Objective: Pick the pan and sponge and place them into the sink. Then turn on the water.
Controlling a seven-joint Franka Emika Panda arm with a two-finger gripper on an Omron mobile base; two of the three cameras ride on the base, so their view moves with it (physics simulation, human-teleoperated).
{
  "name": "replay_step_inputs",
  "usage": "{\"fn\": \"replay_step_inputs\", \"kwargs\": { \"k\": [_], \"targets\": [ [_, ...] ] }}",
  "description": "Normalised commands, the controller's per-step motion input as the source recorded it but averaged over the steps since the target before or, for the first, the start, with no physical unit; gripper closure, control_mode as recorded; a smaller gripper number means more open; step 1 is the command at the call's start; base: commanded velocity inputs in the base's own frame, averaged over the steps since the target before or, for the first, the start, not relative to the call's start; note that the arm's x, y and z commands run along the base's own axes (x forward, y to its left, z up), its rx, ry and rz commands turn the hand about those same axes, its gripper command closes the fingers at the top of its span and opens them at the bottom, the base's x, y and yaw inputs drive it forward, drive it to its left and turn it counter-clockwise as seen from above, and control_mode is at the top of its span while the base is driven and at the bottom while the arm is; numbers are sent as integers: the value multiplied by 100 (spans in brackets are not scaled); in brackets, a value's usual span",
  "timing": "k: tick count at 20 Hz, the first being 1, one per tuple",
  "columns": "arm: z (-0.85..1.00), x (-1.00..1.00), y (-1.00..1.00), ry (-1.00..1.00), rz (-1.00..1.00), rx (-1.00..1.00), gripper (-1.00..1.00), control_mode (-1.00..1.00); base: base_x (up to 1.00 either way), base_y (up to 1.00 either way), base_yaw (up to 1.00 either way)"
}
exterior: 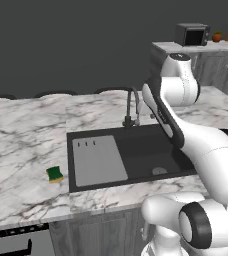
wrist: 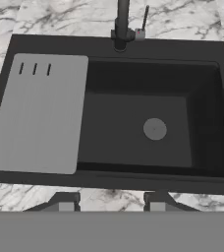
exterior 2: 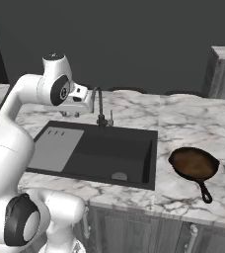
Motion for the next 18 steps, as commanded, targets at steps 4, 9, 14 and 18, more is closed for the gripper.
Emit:
{"fn": "replay_step_inputs", "kwargs": {
  "k": [4, 9, 14, 18],
  "targets": [
    [-2, -5, -16, 0, 0, 0, -100, -100, 0, 0, 0],
    [-5, -14, -26, 0, 1, 0, -100, -100, 0, 0, 0],
    [-7, -16, -29, 0, 1, -1, -100, -100, 0, 0, 0],
    [-1, -17, -29, 1, 1, -2, -100, -100, 0, 0, 0]
  ]
}}
